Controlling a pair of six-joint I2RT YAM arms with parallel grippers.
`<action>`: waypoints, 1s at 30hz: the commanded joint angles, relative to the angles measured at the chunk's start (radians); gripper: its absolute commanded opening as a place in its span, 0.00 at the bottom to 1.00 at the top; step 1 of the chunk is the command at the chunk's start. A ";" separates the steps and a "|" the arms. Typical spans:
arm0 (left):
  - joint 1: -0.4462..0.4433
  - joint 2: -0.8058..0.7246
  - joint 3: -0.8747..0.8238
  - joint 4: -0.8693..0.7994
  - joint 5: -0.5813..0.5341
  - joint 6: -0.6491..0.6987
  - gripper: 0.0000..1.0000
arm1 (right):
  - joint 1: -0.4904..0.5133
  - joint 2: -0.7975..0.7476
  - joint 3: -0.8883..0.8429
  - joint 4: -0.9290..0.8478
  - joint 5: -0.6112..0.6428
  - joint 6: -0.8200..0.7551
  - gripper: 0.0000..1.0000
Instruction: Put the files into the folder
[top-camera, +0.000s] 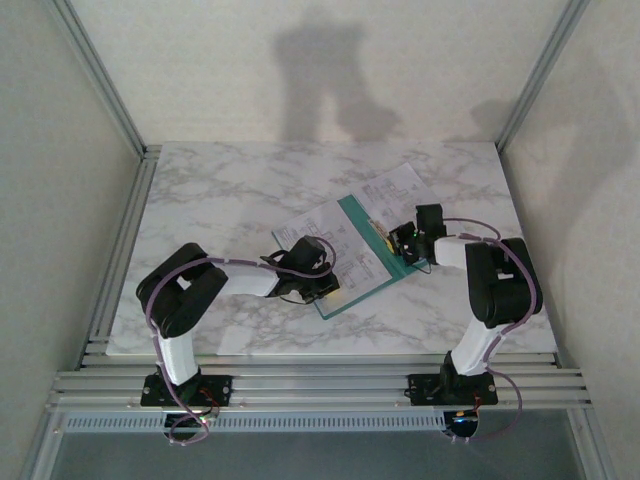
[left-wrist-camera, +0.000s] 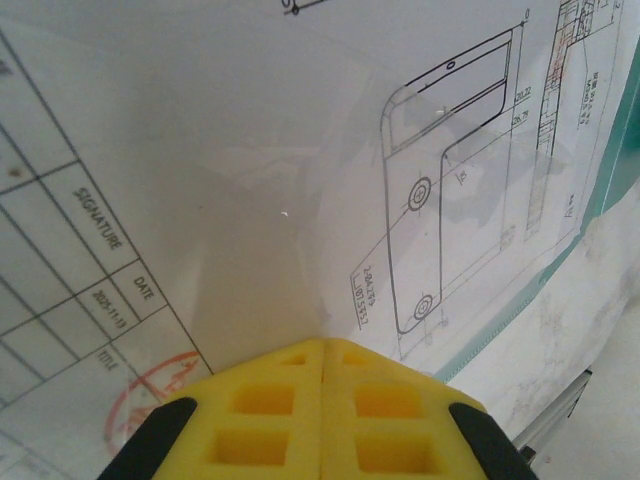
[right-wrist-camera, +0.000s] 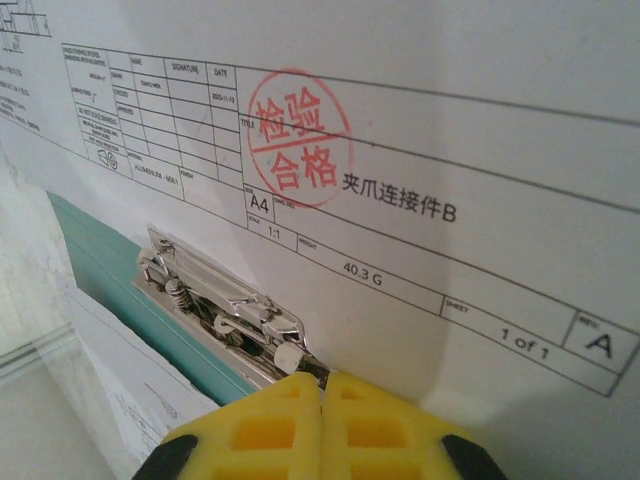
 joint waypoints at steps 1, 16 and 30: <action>0.011 0.013 -0.063 -0.225 -0.020 0.017 0.05 | -0.001 0.049 -0.079 -0.212 0.174 0.049 0.00; 0.034 -0.007 -0.075 -0.233 -0.018 0.029 0.04 | 0.043 0.127 -0.015 -0.453 0.235 0.130 0.00; 0.059 -0.025 -0.088 -0.239 -0.020 0.037 0.05 | 0.061 0.227 0.143 -0.652 0.245 0.141 0.00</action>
